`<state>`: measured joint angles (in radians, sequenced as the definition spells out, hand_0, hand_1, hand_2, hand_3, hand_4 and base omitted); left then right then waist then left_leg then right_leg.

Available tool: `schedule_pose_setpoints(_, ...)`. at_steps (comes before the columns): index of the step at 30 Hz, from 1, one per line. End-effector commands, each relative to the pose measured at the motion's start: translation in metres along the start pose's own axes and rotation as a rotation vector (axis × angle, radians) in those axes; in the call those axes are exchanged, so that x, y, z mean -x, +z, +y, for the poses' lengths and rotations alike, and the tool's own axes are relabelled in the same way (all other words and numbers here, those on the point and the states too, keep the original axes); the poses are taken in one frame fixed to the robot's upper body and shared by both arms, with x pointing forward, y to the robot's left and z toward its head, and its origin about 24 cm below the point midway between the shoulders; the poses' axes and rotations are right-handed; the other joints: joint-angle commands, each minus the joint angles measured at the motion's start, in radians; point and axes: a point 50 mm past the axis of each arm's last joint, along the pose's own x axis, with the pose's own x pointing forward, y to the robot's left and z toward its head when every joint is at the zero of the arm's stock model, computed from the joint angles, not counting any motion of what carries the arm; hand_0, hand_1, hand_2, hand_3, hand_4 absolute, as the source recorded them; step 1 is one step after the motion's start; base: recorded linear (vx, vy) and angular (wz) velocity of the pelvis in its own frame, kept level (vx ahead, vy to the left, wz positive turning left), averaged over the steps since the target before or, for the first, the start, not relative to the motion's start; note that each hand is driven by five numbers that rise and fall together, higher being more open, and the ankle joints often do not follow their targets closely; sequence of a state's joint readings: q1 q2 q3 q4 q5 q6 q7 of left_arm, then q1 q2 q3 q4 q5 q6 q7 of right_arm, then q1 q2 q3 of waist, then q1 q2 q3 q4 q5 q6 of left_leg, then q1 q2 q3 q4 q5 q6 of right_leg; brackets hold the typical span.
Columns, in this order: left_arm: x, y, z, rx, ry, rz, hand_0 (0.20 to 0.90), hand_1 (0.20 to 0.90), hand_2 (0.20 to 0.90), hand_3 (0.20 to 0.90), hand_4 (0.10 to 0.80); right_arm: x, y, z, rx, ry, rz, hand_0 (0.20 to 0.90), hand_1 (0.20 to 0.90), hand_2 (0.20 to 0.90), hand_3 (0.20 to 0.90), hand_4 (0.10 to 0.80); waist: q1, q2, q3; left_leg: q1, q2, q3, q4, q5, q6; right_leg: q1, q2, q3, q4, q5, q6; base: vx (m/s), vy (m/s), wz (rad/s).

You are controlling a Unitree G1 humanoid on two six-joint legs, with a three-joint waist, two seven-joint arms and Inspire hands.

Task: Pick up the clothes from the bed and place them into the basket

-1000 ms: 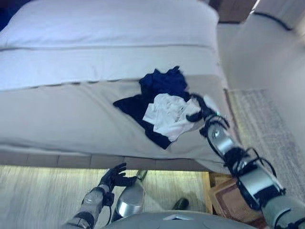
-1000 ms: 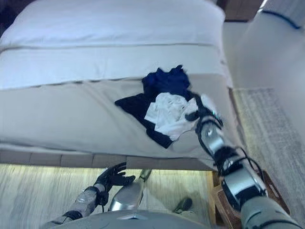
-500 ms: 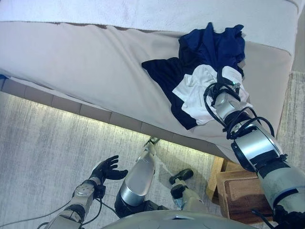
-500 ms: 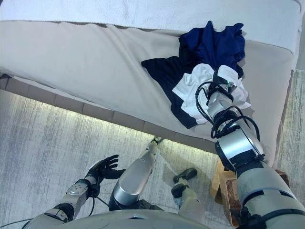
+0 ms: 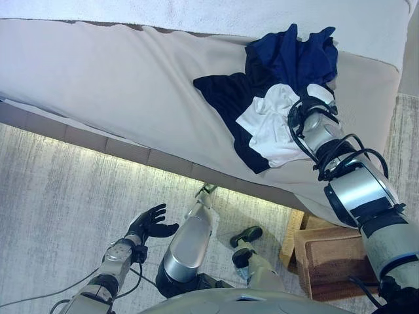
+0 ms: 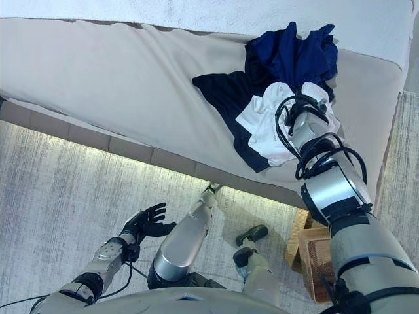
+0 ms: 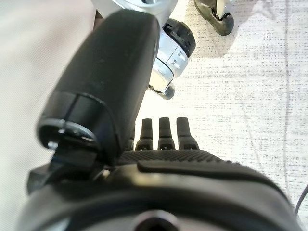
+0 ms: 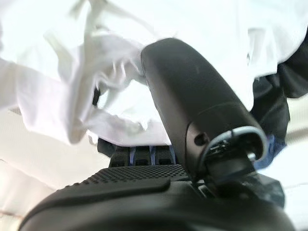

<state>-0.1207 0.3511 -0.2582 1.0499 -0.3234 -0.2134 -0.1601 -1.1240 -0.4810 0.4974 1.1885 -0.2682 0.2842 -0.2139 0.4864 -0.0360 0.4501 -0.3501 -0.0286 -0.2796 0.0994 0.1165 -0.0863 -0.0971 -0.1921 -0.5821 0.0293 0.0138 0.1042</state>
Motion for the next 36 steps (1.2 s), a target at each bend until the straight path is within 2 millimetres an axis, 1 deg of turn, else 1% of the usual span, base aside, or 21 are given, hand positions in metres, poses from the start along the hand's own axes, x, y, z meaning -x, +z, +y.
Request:
schedule_pose_setpoints(1,0.020,-0.033,0.019,-0.025,0.048,0.101,0.900,0.900,0.900,0.900,0.800,0.005,0.042,-0.054,-0.091,-0.323,-0.208,0.300,0.300,0.300,0.200,0.100,-0.022,-0.011,-0.031,0.084,0.012,0.109,-0.102,-0.080,0.073,0.046,0.003,0.072,0.109,-0.082,-0.012,-0.012,-0.038,-0.21)
schedule_pose_setpoints(2,0.021,-0.037,0.018,-0.019,0.051,0.109,0.900,0.900,0.900,0.900,0.800,0.011,0.054,-0.067,-0.153,-0.406,-0.267,0.300,0.300,0.300,0.200,0.100,-0.032,-0.014,-0.043,0.097,0.015,0.113,-0.110,-0.083,0.071,0.054,0.007,0.078,0.102,-0.083,-0.012,-0.011,-0.030,-0.19)
schedule_pose_setpoints(4,0.024,-0.042,0.018,-0.013,0.053,0.121,0.900,0.900,0.900,0.900,0.800,0.018,0.063,-0.078,-0.214,-0.490,-0.321,0.300,0.300,0.300,0.200,0.100,-0.041,-0.017,-0.058,0.113,0.017,0.115,-0.117,-0.086,0.069,0.067,0.010,0.086,0.093,-0.085,-0.013,0.002,-0.002,-0.14)
schedule_pose_setpoints(6,0.028,-0.052,0.013,0.006,0.049,0.145,0.900,0.900,0.900,0.900,0.800,0.035,0.076,-0.101,-0.325,-0.629,-0.430,0.300,0.300,0.300,0.200,0.100,-0.062,-0.013,-0.088,0.145,0.017,0.121,-0.120,-0.096,0.069,0.088,0.013,0.101,0.083,-0.093,-0.015,0.047,0.066,-0.17)
schedule_pose_setpoints(8,0.032,-0.062,0.008,0.015,0.044,0.167,0.900,0.900,0.900,0.900,0.800,0.048,0.080,-0.113,-0.423,-0.725,-0.511,0.300,0.300,0.300,0.200,0.100,-0.073,-0.009,-0.113,0.172,0.017,0.126,-0.124,-0.104,0.069,0.111,0.016,0.111,0.074,-0.097,-0.016,0.067,0.069,-0.19)
schedule_pose_setpoints(9,0.033,-0.064,0.007,0.016,0.044,0.171,0.900,0.900,0.900,0.900,0.800,0.049,0.079,-0.114,-0.430,-0.725,-0.512,0.300,0.300,0.300,0.200,0.100,-0.074,-0.009,-0.116,0.176,0.017,0.127,-0.125,-0.105,0.070,0.114,0.017,0.112,0.072,-0.097,-0.016,0.082,0.044,-0.18)
schedule_pose_setpoints(11,0.039,-0.077,0.003,0.017,0.041,0.213,0.900,0.900,0.900,0.900,0.800,0.069,0.081,-0.132,-0.563,-0.829,-0.614,0.300,0.300,0.300,0.200,0.100,-0.086,-0.009,-0.155,0.215,0.016,0.132,-0.135,-0.113,0.069,0.151,0.023,0.121,0.053,-0.100,-0.014,0.143,0.036,-0.11)
schedule_pose_setpoints(12,0.042,-0.082,0.002,0.016,0.039,0.229,0.900,0.900,0.900,0.900,0.800,0.076,0.080,-0.136,-0.613,-0.867,-0.651,0.300,0.300,0.300,0.200,0.100,-0.088,-0.011,-0.170,0.228,0.016,0.134,-0.138,-0.115,0.068,0.165,0.025,0.123,0.045,-0.101,-0.014,0.119,0.016,-0.07)
schedule_pose_setpoints(13,0.043,-0.083,0.001,0.014,0.039,0.234,0.900,0.900,0.900,0.900,0.800,0.077,0.079,-0.136,-0.621,-0.867,-0.651,0.300,0.300,0.300,0.200,0.100,-0.088,-0.011,-0.173,0.231,0.016,0.134,-0.140,-0.116,0.068,0.169,0.025,0.123,0.042,-0.101,-0.014,0.043,0.077,-0.10)
schedule_pose_setpoints(14,0.047,-0.091,-0.001,0.009,0.034,0.258,0.900,0.900,0.900,0.900,0.800,0.085,0.078,-0.142,-0.670,-0.909,-0.694,0.300,0.300,0.300,0.200,0.100,-0.091,-0.007,-0.194,0.236,0.010,0.137,-0.137,-0.099,0.074,0.179,0.022,0.110,0.029,-0.079,-0.015,0.029,0.080,-0.09)
schedule_pose_setpoints(17,0.053,-0.101,-0.002,0.002,0.034,0.296,0.900,0.900,0.900,0.900,0.800,0.093,0.076,-0.143,-0.703,-0.918,-0.732,0.300,0.300,0.300,0.200,0.100,-0.094,-0.012,-0.228,0.260,0.011,0.140,-0.143,-0.103,0.072,0.206,0.026,0.109,0.010,-0.078,-0.012,0.062,0.034,-0.06)
schedule_pose_setpoints(19,0.055,-0.105,-0.003,-0.002,0.036,0.312,0.900,0.900,0.900,0.900,0.800,0.096,0.075,-0.139,-0.718,-0.915,-0.750,0.300,0.300,0.300,0.200,0.100,-0.095,-0.017,-0.245,0.272,0.011,0.140,-0.151,-0.102,0.071,0.220,0.030,0.110,-0.002,-0.078,-0.010,0.020,-0.002,0.00)
schedule_pose_setpoints(24,0.058,-0.110,-0.004,-0.012,0.046,0.338,0.900,0.900,0.900,0.900,0.800,0.097,0.070,-0.130,-0.719,-0.898,-0.745,0.300,0.300,0.300,0.200,0.100,-0.097,-0.030,-0.280,0.297,0.009,0.139,-0.168,-0.101,0.068,0.252,0.039,0.106,-0.037,-0.070,-0.005,0.002,-0.008,0.03)
schedule_pose_setpoints(26,0.059,-0.112,-0.003,-0.014,0.051,0.349,0.900,0.900,0.900,0.900,0.800,0.089,0.067,-0.126,-0.717,-0.826,-0.705,0.300,0.300,0.300,0.200,0.100,-0.101,-0.038,-0.300,0.305,0.007,0.143,-0.172,-0.103,0.064,0.259,0.042,0.106,-0.059,-0.058,0.000,0.003,-0.006,0.08)
schedule_pose_setpoints(29,0.058,-0.110,0.000,-0.012,0.057,0.357,0.900,0.900,0.900,0.900,0.800,0.069,0.065,-0.108,-0.656,-0.586,-0.633,0.300,0.300,0.300,0.200,0.100,-0.105,-0.044,-0.315,0.318,0.005,0.147,-0.175,-0.105,0.059,0.263,0.042,0.106,-0.077,-0.046,0.005,0.000,0.000,0.00)
schedule_pose_setpoints(30,0.058,-0.109,0.002,-0.013,0.058,0.360,0.900,0.900,0.900,0.900,0.800,0.066,0.065,-0.104,-0.655,-0.536,-0.626,0.300,0.300,0.300,0.200,0.100,-0.106,-0.046,-0.317,0.320,0.004,0.148,-0.176,-0.105,0.060,0.264,0.042,0.107,-0.079,-0.045,0.005,0.000,0.000,0.00)
schedule_pose_setpoints(31,0.057,-0.108,0.004,-0.019,0.058,0.366,0.900,0.900,0.900,0.900,0.800,0.059,0.065,-0.093,-0.627,-0.423,-0.613,0.347,0.347,0.347,0.255,0.155,-0.106,-0.050,-0.320,0.321,0.004,0.151,-0.175,-0.105,0.059,0.265,0.041,0.106,-0.077,-0.045,0.005,0.000,0.000,0.00)
schedule_pose_setpoints(32,0.058,-0.108,0.006,-0.030,0.057,0.374,0.900,0.900,0.900,0.900,0.800,0.053,0.063,-0.079,-0.580,-0.301,-0.600,0.415,0.415,0.415,0.335,0.235,-0.107,-0.054,-0.323,0.324,0.005,0.152,-0.175,-0.105,0.058,0.265,0.040,0.106,-0.073,-0.045,0.005,0.023,0.009,-0.05)
schedule_pose_setpoints(33,0.057,-0.107,0.008,-0.042,0.054,0.382,0.900,0.900,0.900,0.900,0.800,0.049,0.061,-0.068,-0.547,-0.229,-0.574,0.439,0.439,0.439,0.362,0.262,-0.107,-0.058,-0.325,0.327,0.005,0.151,-0.175,-0.104,0.060,0.266,0.040,0.105,-0.069,-0.045,0.004,0.024,0.003,-0.06)
schedule_pose_setpoints(35,0.056,-0.105,0.011,-0.055,0.051,0.387,0.900,0.900,0.900,0.900,0.800,0.037,0.049,-0.046,-0.432,-0.082,-0.483,0.900,0.900,0.900,0.900,0.800,-0.106,-0.065,-0.321,0.334,0.007,0.155,-0.173,-0.104,0.058,0.273,0.040,0.101,-0.066,-0.045,0.005,0.011,-0.001,-0.02)
schedule_pose_setpoints(36,0.055,-0.104,0.011,-0.057,0.051,0.388,0.900,0.900,0.900,0.900,0.800,0.033,0.044,-0.037,-0.406,-0.029,-0.446,0.900,0.900,0.900,0.900,0.800,-0.105,-0.068,-0.320,0.339,0.007,0.155,-0.174,-0.105,0.058,0.276,0.040,0.099,-0.068,-0.043,0.006,0.000,0.000,0.00)
